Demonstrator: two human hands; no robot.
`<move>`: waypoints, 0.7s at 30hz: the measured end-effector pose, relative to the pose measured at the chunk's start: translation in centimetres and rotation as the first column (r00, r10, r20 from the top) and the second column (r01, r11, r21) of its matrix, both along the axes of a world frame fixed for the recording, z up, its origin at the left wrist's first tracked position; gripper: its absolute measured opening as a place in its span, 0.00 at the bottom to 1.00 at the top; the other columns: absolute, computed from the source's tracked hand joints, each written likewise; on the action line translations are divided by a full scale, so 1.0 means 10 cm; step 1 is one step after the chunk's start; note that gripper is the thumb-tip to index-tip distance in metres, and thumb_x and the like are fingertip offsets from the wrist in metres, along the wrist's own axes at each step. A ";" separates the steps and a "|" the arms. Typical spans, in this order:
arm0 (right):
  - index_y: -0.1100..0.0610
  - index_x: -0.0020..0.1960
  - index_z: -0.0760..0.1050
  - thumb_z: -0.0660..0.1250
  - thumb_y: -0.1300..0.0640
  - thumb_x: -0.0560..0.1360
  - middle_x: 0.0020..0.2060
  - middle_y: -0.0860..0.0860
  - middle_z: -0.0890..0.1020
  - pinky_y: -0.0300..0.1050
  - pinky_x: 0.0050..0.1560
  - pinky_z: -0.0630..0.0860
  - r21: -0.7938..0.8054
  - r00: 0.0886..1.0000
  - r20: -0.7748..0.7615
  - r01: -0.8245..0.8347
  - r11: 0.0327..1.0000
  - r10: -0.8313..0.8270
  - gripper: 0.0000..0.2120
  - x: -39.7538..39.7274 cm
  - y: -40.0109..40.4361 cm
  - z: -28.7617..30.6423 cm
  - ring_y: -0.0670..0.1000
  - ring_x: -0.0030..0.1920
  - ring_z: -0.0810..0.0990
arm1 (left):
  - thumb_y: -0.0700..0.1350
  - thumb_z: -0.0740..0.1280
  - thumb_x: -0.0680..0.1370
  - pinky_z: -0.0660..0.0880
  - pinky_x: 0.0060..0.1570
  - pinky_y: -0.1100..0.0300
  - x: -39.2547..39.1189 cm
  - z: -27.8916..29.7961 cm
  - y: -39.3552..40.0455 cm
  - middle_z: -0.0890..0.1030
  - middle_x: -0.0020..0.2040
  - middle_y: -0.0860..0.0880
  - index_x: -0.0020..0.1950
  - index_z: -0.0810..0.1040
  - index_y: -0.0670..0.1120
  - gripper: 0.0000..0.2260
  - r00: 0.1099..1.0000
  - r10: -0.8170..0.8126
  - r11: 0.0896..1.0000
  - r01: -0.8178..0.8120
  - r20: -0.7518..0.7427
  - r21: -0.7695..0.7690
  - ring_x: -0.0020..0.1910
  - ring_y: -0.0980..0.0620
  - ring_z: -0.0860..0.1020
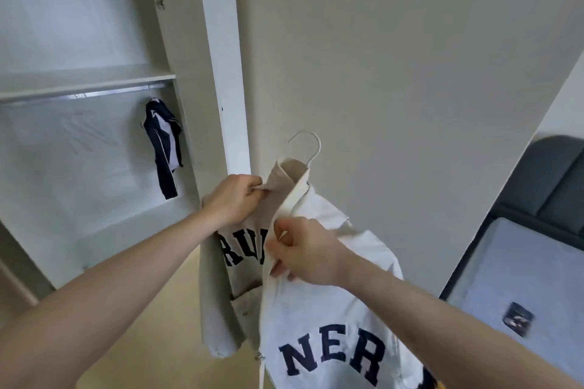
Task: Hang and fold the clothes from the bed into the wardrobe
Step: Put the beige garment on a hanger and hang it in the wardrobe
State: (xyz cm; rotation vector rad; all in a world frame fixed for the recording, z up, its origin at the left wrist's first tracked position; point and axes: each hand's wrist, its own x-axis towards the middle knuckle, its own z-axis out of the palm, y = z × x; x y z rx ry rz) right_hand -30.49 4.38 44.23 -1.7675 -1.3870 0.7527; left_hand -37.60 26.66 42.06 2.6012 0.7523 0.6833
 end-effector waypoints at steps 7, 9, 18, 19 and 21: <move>0.51 0.49 0.82 0.68 0.51 0.79 0.45 0.43 0.85 0.48 0.52 0.82 -0.041 0.953 0.300 0.054 0.998 -0.039 0.06 0.30 0.25 -0.27 0.43 0.41 0.83 | 0.52 0.63 0.76 0.62 0.31 0.53 -0.26 0.14 0.15 0.63 0.25 0.49 0.32 0.62 0.46 0.18 0.994 0.022 0.995 -0.031 0.104 0.090 0.29 0.47 0.64; 0.44 0.48 0.83 0.69 0.47 0.77 0.43 0.38 0.85 0.41 0.50 0.81 0.011 0.941 0.323 0.100 0.995 -0.098 0.04 0.41 0.25 -0.26 0.38 0.40 0.82 | 0.52 0.67 0.79 0.61 0.30 0.54 -0.38 0.21 0.29 0.64 0.26 0.49 0.32 0.63 0.45 0.21 0.989 0.045 0.994 -0.059 0.142 0.097 0.29 0.48 0.64; 0.46 0.42 0.75 0.71 0.40 0.77 0.37 0.38 0.75 0.42 0.36 0.70 0.165 0.831 0.447 0.287 0.944 -0.331 0.12 0.88 0.87 -0.28 0.45 0.37 0.74 | 0.55 0.67 0.81 0.61 0.33 0.54 -0.75 0.30 1.04 0.73 0.30 0.45 0.34 0.66 0.44 0.22 0.983 0.131 0.987 -0.141 0.126 0.078 0.30 0.50 0.69; 0.52 0.36 0.70 0.69 0.43 0.78 0.30 0.41 0.71 0.41 0.33 0.66 0.125 0.864 0.402 0.275 0.953 -0.302 0.19 0.90 0.92 -0.36 0.45 0.32 0.70 | 0.56 0.67 0.81 0.62 0.33 0.54 -0.78 0.29 1.12 0.73 0.31 0.44 0.34 0.66 0.43 0.22 0.980 0.151 0.984 -0.161 0.127 0.073 0.30 0.52 0.68; 0.56 0.34 0.62 0.68 0.47 0.81 0.26 0.43 0.64 0.40 0.31 0.60 0.116 0.913 0.316 0.233 0.965 -0.259 0.23 0.85 1.17 -0.47 0.44 0.29 0.63 | 0.56 0.67 0.81 0.62 0.33 0.56 -0.87 0.31 1.36 0.74 0.32 0.44 0.36 0.67 0.43 0.22 0.976 0.177 0.980 -0.187 0.124 0.070 0.30 0.53 0.67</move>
